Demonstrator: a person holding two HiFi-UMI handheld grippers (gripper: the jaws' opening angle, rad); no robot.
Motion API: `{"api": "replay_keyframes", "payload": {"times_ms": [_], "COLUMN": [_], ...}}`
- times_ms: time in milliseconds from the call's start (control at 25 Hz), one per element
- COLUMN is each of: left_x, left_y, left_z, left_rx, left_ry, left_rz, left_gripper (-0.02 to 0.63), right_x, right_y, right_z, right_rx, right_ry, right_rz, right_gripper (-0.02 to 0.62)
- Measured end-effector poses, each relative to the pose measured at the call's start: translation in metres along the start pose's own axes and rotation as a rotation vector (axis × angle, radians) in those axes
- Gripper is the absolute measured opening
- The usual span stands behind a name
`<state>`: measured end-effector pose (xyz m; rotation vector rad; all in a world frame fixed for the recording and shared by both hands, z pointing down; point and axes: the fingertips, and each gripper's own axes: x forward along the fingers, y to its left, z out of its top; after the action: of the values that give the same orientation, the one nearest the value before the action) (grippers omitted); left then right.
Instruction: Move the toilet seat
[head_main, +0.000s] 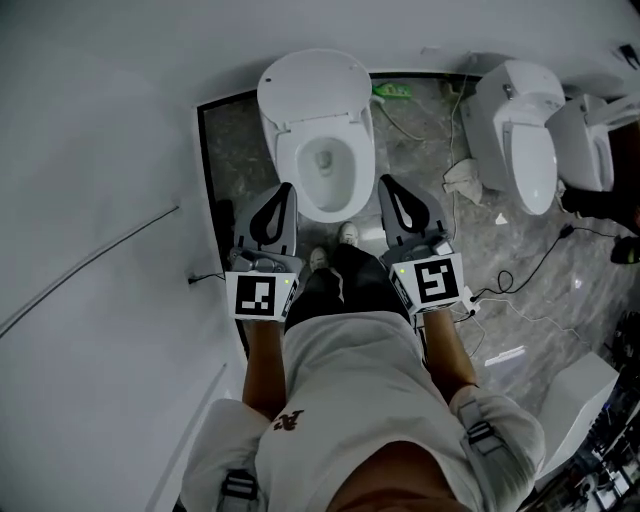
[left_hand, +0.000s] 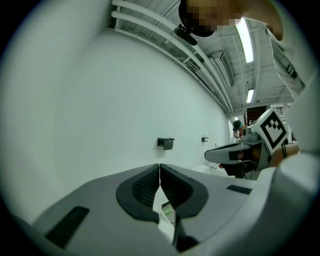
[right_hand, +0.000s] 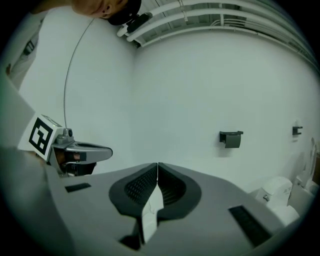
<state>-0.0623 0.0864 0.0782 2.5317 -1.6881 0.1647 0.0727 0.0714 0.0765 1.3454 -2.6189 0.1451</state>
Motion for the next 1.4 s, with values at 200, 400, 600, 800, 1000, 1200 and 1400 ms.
{"api": "replay_keyframes", "payload": {"times_ms": [200,400,600,800,1000,1200,1400], "left_x": [0.017,0.03,0.038,0.044,0.048,0.046,0.047], "left_y": [0.005,0.008,0.01,0.014,0.017,0.02,0.024], "left_z": [-0.029,-0.056,-0.078,-0.111,-0.148,-0.184,-0.22], "left_rx": [-0.032,-0.041,-0.045,-0.07,-0.084,-0.077,-0.102], "left_ry": [0.03,0.051,0.071,0.102,0.129,0.159,0.204], "left_rz": [0.041,0.08,0.1,0.105,0.088,0.066,0.049], "left_gripper": [0.023,0.023,0.023,0.024,0.025,0.025,0.025], "right_x": [0.017,0.026,0.033,0.044,0.054,0.061,0.067], "right_y": [-0.008,-0.013,-0.014,-0.015,-0.013,-0.011,-0.002], "right_z": [-0.031,-0.06,-0.085,-0.117,-0.149,-0.178,-0.208], "right_rx": [0.001,0.021,0.008,0.017,0.019,0.052,0.064], "right_ry": [0.036,0.06,0.073,0.109,0.144,0.192,0.226], "right_rz": [0.028,0.042,0.054,0.044,0.026,-0.014,-0.031], "right_gripper": [0.021,0.021,0.021,0.023,0.023,0.023,0.023]}}
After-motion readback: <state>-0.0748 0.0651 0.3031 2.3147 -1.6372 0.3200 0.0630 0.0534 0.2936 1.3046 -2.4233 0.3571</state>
